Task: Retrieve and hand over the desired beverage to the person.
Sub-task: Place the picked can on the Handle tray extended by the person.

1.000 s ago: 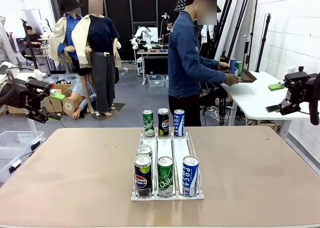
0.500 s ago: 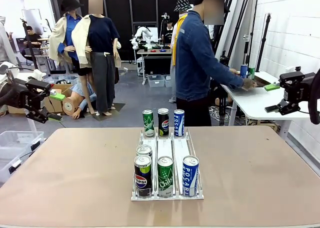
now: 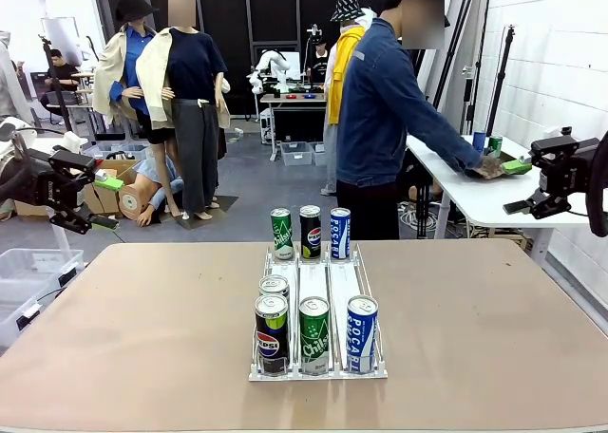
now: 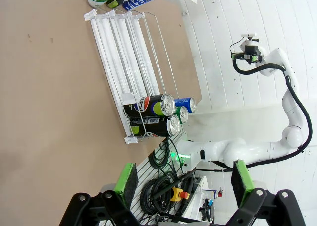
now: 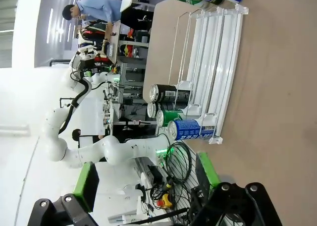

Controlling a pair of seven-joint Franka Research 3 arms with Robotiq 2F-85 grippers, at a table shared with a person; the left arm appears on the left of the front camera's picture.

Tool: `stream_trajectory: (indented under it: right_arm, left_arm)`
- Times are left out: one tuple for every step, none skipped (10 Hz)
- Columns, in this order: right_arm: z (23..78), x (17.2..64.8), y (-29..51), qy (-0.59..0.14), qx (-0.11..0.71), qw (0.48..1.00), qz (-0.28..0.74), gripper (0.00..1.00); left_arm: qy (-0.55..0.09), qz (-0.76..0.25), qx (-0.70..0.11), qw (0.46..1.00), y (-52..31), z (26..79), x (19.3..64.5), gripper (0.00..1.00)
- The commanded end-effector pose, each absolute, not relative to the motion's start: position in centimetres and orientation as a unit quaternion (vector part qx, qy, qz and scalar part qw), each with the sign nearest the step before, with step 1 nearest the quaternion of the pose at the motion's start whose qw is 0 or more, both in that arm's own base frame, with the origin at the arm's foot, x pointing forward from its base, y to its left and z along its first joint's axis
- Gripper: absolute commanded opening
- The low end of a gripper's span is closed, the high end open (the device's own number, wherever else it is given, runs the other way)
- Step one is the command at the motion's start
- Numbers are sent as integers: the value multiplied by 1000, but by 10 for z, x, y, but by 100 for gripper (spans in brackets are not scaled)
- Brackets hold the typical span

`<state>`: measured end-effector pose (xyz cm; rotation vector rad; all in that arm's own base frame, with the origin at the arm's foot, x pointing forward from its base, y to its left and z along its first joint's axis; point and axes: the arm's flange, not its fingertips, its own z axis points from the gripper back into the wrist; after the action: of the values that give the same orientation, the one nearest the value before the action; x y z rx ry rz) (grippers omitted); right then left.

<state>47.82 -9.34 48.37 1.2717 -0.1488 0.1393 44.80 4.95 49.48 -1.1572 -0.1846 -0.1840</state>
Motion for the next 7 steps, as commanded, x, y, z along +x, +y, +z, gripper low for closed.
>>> stream_trajectory:
  right_arm:
    - [483, 479, -93, -69, 596, 797, 73, 100]
    - [483, 479, -93, -69, 596, 797, 73, 100]
    - [483, 479, -93, -69, 596, 797, 73, 100]
    - [483, 479, -93, -69, 596, 797, 73, 100]
    - [483, 479, -93, -69, 596, 797, 73, 100]
    - [483, 479, -93, -69, 596, 797, 73, 100]
    - [483, 479, -93, -69, 596, 797, 73, 100]
  left_arm:
    - [-90, -87, -546, 828, 50, 497, 448, 100]
    - [-90, -87, -546, 828, 50, 497, 448, 100]
    - [-90, -87, -546, 828, 50, 497, 448, 100]
    - [-90, -87, -546, 828, 50, 497, 448, 100]
    - [-90, -87, -546, 828, 50, 497, 448, 100]
    - [-90, -87, -546, 828, 50, 497, 448, 100]
    - [-90, -87, -546, 828, 50, 497, 448, 100]
